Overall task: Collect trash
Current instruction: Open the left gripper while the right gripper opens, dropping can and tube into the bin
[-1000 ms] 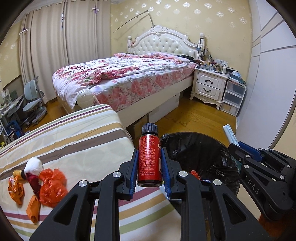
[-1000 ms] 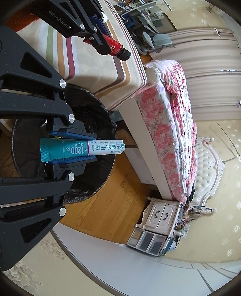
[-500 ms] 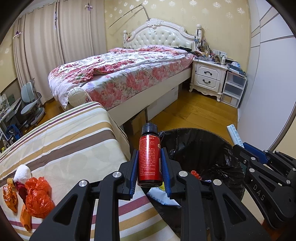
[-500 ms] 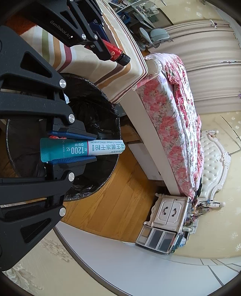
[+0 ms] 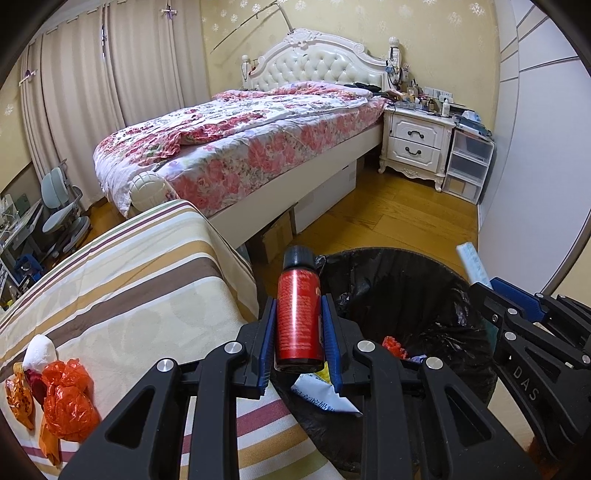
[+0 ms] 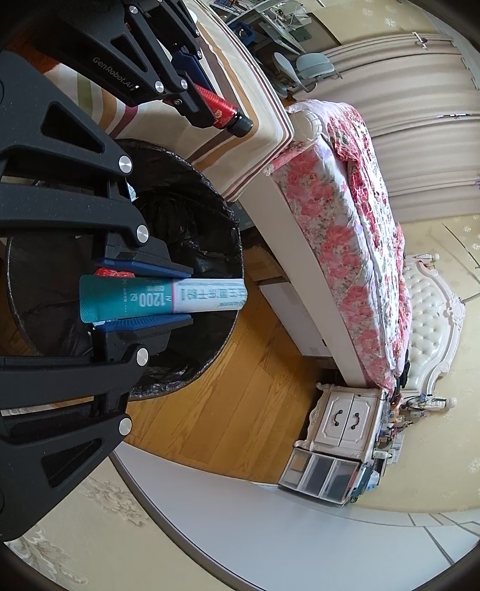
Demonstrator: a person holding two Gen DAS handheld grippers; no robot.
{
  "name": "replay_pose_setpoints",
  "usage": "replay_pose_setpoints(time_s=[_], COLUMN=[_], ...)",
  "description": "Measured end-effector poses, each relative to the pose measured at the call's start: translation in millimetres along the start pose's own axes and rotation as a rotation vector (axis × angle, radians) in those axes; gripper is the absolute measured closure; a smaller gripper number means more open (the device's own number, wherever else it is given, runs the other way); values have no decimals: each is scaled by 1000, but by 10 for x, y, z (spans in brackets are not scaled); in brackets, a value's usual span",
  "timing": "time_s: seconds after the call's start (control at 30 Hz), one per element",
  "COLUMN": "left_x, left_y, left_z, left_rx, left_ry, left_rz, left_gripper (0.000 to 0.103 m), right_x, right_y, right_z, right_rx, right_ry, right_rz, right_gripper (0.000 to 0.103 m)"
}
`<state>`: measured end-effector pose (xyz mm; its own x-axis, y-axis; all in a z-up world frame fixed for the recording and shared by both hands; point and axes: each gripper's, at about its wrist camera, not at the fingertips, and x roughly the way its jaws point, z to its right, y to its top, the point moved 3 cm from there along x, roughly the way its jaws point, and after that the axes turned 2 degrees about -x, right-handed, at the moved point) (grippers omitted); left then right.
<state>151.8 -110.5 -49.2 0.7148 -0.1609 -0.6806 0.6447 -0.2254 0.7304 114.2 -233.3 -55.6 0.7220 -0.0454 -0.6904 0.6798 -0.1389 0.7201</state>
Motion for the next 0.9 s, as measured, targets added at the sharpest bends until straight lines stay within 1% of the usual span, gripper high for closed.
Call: replay_pose_setpoints(time_s=[0.03,0.07,0.13,0.17,0.2,0.27,0.3,0.33,0.4,0.47,0.53,0.73,0.9], left_x=[5,6,-1,-2,-3,-19,-30,-40,-66,-110,-152,-283,-419], left_y=[-5,-8,-8,-8,-8,-7,-5,-5,-4,-10,-33,-139,-294], left_z=[-1,-7,-27,-36,-47,-77,-96,-114,-155,-199,-240,-412,-631], left_rx=[0,-2,-10,-12,-15,-25,-30,-36,-47,-52,-52,-73,-113], left_ry=[5,8,9,11,13,23,28,31,38,52,65,89,123], left_rz=[-1,-1,3,2,2,9,13,14,17,26,30,28,25], left_gripper=[70,62,59,57,50,43,41,40,36,34,34,34,34], right_x=[9,21,24,23,19,8,-2,-11,-26,-40,-61,-132,-201], right_y=[13,20,14,12,12,9,12,11,9,10,1,-60,-141], right_z=[3,10,18,27,35,31,27,24,17,7,-16,-182,-378], right_rx=[2,3,5,8,12,16,15,13,7,8,6,-23,-54], right_ry=[-5,-9,-13,-19,-25,-34,-39,-44,-54,-57,-56,-34,1], right_rz=[2,4,4,5,7,12,16,20,24,24,26,18,11], right_gripper=[66,64,64,62,60,52,50,45,43,37,36,35,34])
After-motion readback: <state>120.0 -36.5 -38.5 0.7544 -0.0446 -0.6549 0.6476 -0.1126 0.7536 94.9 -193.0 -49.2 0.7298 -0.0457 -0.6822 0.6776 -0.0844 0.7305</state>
